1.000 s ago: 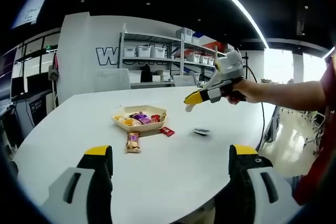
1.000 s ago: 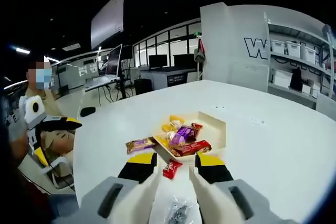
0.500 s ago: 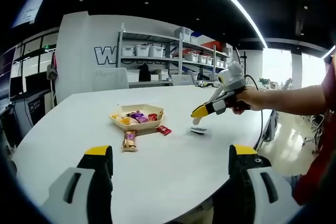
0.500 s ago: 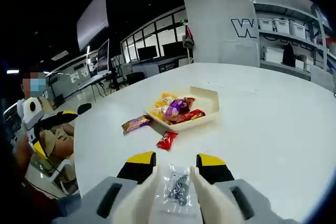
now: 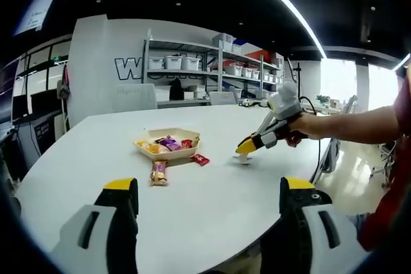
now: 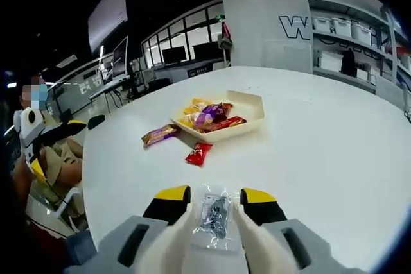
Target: Place the target food into the container with the food tongs after gripping and lifting it, then release it inside without dropping or visibly crushing the food.
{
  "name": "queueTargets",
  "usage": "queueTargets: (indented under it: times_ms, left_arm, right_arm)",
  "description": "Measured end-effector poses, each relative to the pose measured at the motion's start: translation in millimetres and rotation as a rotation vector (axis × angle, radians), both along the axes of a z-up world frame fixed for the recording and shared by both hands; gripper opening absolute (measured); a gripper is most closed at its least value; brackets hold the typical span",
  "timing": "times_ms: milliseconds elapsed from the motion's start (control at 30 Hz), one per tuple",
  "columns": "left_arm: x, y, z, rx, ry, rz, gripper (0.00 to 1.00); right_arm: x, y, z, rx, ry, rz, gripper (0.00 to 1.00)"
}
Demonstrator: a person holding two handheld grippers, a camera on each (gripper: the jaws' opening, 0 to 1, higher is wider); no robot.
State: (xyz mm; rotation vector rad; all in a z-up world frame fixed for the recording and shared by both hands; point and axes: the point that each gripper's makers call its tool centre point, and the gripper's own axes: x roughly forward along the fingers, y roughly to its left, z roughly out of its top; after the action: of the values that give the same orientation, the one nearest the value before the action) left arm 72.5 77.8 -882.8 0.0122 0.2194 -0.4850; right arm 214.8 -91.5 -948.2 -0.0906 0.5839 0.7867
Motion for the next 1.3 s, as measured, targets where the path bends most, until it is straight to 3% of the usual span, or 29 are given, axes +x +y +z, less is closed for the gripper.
queueTargets:
  times_ms: [467, 700, 867, 1033, 1300]
  left_arm:
    - [0.0, -0.1, -2.2, -0.003, 0.005, 0.002, 0.88]
    - [1.4, -2.6, -4.5, -0.007, 0.01, 0.0, 0.87]
    - [2.4, -1.3, -4.1, -0.002, 0.011, -0.001, 0.87]
    - [3.3, 5.0, -1.4, -0.007, 0.007, 0.01, 0.87]
    - [1.5, 6.3, -3.6, -0.01, 0.011, 0.016, 0.87]
  right_arm:
    - [0.3, -1.4, -9.9, -0.041, 0.052, -0.026, 0.21]
    - [-0.4, 0.6, -9.0, -0.056, 0.024, -0.016, 0.17]
    - [5.7, 4.3, -1.0, 0.046, 0.074, -0.053, 0.17]
    - [10.9, 10.0, 11.1, 0.095, 0.064, -0.054, 0.18]
    - [18.8, 22.5, 23.2, 0.106, 0.048, -0.045, 0.18]
